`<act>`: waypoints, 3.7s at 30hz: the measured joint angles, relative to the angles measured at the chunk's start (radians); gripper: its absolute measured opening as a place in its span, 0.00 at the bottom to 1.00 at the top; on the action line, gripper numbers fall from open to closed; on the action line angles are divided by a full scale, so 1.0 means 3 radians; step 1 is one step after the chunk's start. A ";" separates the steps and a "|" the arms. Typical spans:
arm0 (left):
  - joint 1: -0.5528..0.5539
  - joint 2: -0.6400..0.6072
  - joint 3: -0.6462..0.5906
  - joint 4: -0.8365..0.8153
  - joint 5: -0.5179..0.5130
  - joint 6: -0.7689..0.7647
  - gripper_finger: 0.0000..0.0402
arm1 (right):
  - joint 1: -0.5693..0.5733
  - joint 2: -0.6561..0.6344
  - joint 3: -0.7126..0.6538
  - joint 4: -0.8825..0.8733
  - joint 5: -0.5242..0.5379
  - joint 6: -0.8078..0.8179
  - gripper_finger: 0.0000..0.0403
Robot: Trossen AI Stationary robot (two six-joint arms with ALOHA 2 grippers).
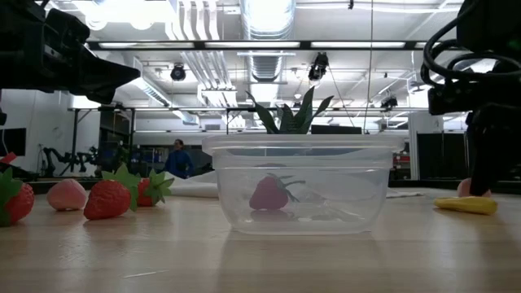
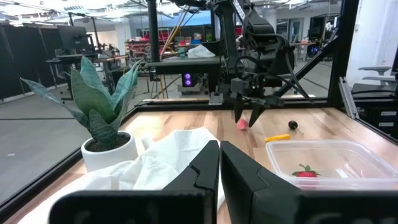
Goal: Pick and placing Produce into tupperware
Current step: Put the pink peach into the transparent bin
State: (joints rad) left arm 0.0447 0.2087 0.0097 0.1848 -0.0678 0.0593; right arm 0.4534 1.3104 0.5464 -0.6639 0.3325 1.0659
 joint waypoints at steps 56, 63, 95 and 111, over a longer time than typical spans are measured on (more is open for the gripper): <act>-0.0001 -0.0002 0.0000 0.0005 -0.0001 0.0000 0.00 | -0.0144 0.0178 0.1385 0.0716 0.0342 -0.1747 0.23; -0.0001 -0.0005 0.0000 -0.0002 -0.0001 0.0000 0.00 | -0.0358 0.0828 0.1707 0.0866 0.0014 -0.2105 0.23; 0.0000 0.0001 0.0000 0.0003 0.0002 0.0000 0.00 | -0.0633 0.2054 0.2490 0.0941 -0.0684 -0.2571 0.23; 0.0000 -0.0003 0.0000 0.0001 0.0001 -0.0001 0.00 | -0.0641 0.2124 0.2491 0.0997 -0.0702 -0.2456 0.33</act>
State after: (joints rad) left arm 0.0447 0.2079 0.0097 0.1852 -0.0674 0.0589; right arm 0.2611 1.9477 1.2938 -0.3648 0.1219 0.3290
